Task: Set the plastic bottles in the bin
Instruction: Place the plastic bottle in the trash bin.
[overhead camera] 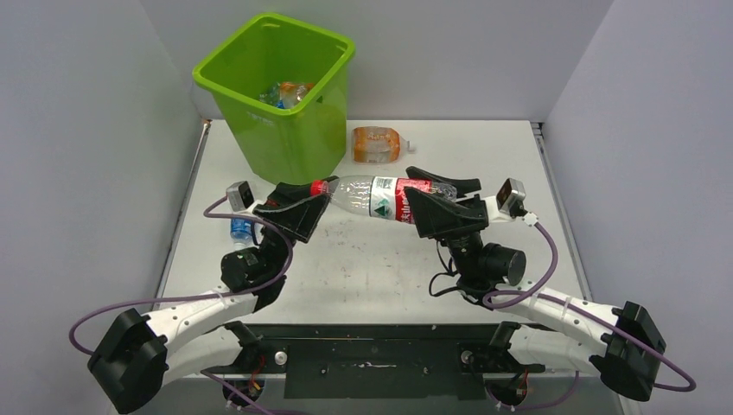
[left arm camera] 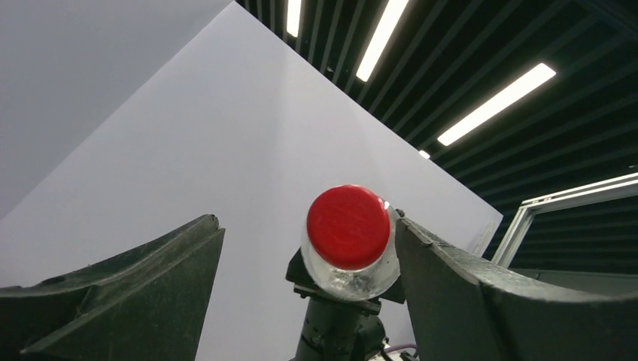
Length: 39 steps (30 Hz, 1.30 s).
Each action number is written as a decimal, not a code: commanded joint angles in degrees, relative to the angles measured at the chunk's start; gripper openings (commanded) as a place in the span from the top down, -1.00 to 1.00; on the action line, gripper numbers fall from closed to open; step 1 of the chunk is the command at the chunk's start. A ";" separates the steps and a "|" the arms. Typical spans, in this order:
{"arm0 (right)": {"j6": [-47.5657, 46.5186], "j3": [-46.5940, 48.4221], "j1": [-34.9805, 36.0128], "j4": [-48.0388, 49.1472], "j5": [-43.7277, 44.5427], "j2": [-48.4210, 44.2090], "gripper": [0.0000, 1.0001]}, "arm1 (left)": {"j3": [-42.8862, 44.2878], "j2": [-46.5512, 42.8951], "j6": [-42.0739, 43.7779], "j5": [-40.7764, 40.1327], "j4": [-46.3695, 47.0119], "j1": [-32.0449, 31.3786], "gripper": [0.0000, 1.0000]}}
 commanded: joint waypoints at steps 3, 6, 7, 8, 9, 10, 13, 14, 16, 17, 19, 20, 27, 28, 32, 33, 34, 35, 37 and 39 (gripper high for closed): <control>0.37 -2.10 0.71 4.78 1.01 -1.16 0.89 | 6.84 5.05 -0.85 1.00 10.88 -2.54 -0.44; -0.04 -2.70 0.63 4.12 1.55 -1.81 0.89 | 7.88 5.39 -0.03 1.30 10.78 -3.52 -0.28; -0.25 -2.78 0.66 3.58 1.44 -2.02 0.89 | 7.92 5.22 0.05 1.26 10.51 -3.63 -0.20; -0.50 -2.82 0.66 3.09 1.21 -2.29 0.89 | 7.88 5.02 0.13 1.11 10.37 -3.64 -0.14; -0.77 -2.83 0.67 2.45 0.90 -2.61 0.89 | 7.77 4.67 0.38 0.90 10.15 -3.63 -0.05; -1.03 -2.75 0.67 1.48 0.58 -2.98 0.89 | 7.68 4.43 0.74 0.62 10.05 -3.64 0.07; -1.65 -2.37 0.58 -2.59 -0.65 -4.26 0.89 | 7.55 3.21 2.44 0.03 8.83 -3.64 0.60; -1.84 -2.33 0.58 -3.94 -1.04 -4.72 0.89 | 7.61 2.70 2.89 -0.08 8.02 -3.64 0.78; -2.58 -1.78 0.58 -8.53 -1.84 -6.41 0.76 | 7.80 1.71 3.74 0.00 6.27 -3.64 1.00; -3.36 -1.20 0.55 -12.43 -2.15 -7.75 0.45 | 7.83 1.21 4.14 0.17 5.46 -3.61 1.00; -5.65 0.81 0.58 -22.18 -2.78 -10.94 -0.43 | 7.79 -0.74 5.27 0.23 2.94 -3.60 1.00; -6.89 2.27 0.58 -28.05 -2.79 -12.45 -0.77 | 7.75 -1.91 6.15 0.24 1.12 -3.56 1.00; -20.37 21.71 0.54 -80.18 -1.21 -19.82 -0.79 | 16.42 -14.93 21.02 16.65 -40.31 3.03 1.00; -22.04 24.49 0.57 -86.01 -1.33 -20.20 -0.79 | 19.36 -15.83 25.14 19.50 -48.47 3.73 1.00; -26.71 34.05 0.62 -102.26 -6.35 -19.55 -0.79 | 30.43 -15.31 41.72 32.82 -74.85 4.61 1.00; -27.57 35.64 0.66 -105.39 -8.63 -18.71 -0.79 | 32.21 -14.57 43.18 37.63 -78.23 4.62 1.00; -28.05 36.54 0.65 -107.47 -11.05 -17.70 -0.79 | 33.60 -13.60 43.60 42.72 -79.96 4.63 1.00; -28.21 36.78 0.64 -108.84 -13.66 -16.92 -0.79 | 34.62 -12.70 43.29 48.26 -80.48 4.62 1.00; -28.06 35.79 0.64 -108.88 -18.36 -15.63 -0.79 | 36.53 -9.89 41.59 54.28 -80.90 4.62 1.00; -27.42 34.01 0.55 -107.10 -22.45 -14.56 -0.79 | 38.21 -7.59 39.30 56.79 -81.02 4.62 1.00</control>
